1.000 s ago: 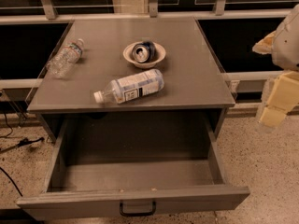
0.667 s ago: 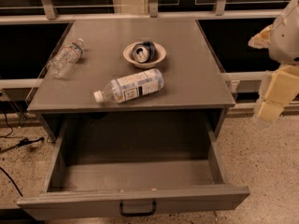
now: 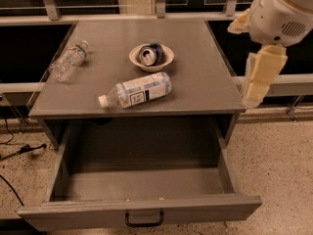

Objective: Place blue plastic bottle into top drawer

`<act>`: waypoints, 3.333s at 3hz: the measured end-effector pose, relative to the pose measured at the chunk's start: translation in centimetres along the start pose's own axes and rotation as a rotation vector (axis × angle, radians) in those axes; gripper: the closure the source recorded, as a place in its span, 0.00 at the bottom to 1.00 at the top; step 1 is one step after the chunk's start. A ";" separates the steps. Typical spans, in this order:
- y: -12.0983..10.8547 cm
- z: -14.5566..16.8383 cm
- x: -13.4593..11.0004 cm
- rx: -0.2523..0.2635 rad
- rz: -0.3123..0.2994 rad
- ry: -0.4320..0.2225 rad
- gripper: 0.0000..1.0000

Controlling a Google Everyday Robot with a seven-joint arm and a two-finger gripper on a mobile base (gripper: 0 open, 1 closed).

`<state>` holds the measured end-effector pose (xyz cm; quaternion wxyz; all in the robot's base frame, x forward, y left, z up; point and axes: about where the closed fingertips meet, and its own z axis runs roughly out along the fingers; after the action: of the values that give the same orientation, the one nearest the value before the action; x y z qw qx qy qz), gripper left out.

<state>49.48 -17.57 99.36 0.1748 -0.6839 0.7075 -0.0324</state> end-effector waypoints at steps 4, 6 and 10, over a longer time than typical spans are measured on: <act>-6.7 5.1 -8.7 -0.041 -0.187 -0.169 0.00; -8.5 8.3 -11.1 -0.093 -0.256 -0.246 0.20; -8.0 13.6 -15.9 -0.210 -0.363 -0.316 0.19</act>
Offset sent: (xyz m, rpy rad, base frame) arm 0.0759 0.0799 -0.0071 0.0827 0.0203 0.2237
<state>61.14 0.16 92.18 0.2022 -0.8108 0.5365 0.1175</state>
